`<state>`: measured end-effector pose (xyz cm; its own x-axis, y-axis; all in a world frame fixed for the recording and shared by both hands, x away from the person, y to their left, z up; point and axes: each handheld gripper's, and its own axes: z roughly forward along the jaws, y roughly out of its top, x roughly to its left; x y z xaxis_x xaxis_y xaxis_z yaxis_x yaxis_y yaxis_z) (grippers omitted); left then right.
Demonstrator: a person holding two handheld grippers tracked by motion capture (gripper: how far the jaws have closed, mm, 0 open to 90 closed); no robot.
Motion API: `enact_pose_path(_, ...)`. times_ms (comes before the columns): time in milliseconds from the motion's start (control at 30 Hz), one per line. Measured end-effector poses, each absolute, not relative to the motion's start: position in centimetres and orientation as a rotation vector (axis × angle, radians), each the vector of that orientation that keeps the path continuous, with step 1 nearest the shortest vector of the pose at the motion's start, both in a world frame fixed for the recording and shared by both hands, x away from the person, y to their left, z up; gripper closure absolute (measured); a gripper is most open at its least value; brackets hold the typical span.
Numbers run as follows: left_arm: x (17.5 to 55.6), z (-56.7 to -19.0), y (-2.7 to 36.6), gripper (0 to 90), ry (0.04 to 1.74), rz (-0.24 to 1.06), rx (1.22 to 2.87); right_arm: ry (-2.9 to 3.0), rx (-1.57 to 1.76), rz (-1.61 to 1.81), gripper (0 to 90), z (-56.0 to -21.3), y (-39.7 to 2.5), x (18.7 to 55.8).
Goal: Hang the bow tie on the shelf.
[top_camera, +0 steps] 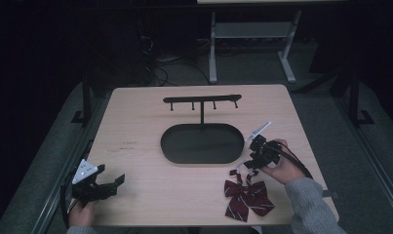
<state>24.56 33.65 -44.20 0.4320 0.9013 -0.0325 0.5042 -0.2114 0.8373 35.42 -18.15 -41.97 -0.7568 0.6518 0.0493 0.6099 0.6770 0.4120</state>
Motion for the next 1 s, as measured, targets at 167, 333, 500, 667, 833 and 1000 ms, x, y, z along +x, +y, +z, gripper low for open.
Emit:
enact_pose_path(167,24.6,-44.2,33.6,13.0,1.193,0.608,1.873,2.782,1.055,0.587,54.7,-42.3,-17.8,35.6)
enact_pose_path(333,24.5,-44.1,33.6,13.0,1.193,0.607,1.872,2.775,1.084,0.534,60.2,-43.0,-17.5,35.9)
enact_pose_path(500,24.5,-44.0,33.6,13.0,1.181,0.613,1.855,2.790,1.120,0.526,60.9,-43.9,-17.7,36.1)
enact_pose_path(667,24.4,-44.0,33.6,12.9,1.183,0.617,1.853,2.779,1.110,0.514,66.5,-44.2,-17.7,36.0)
enact_pose_path(833,24.4,-44.0,33.6,13.0,1.172,0.619,1.856,2.776,1.093,0.496,71.1,-44.3,-17.5,35.8)
enact_pose_path(1000,24.4,-44.0,33.6,13.0,1.176,0.615,1.864,2.781,1.086,0.496,76.5,-44.3,-17.4,35.7)
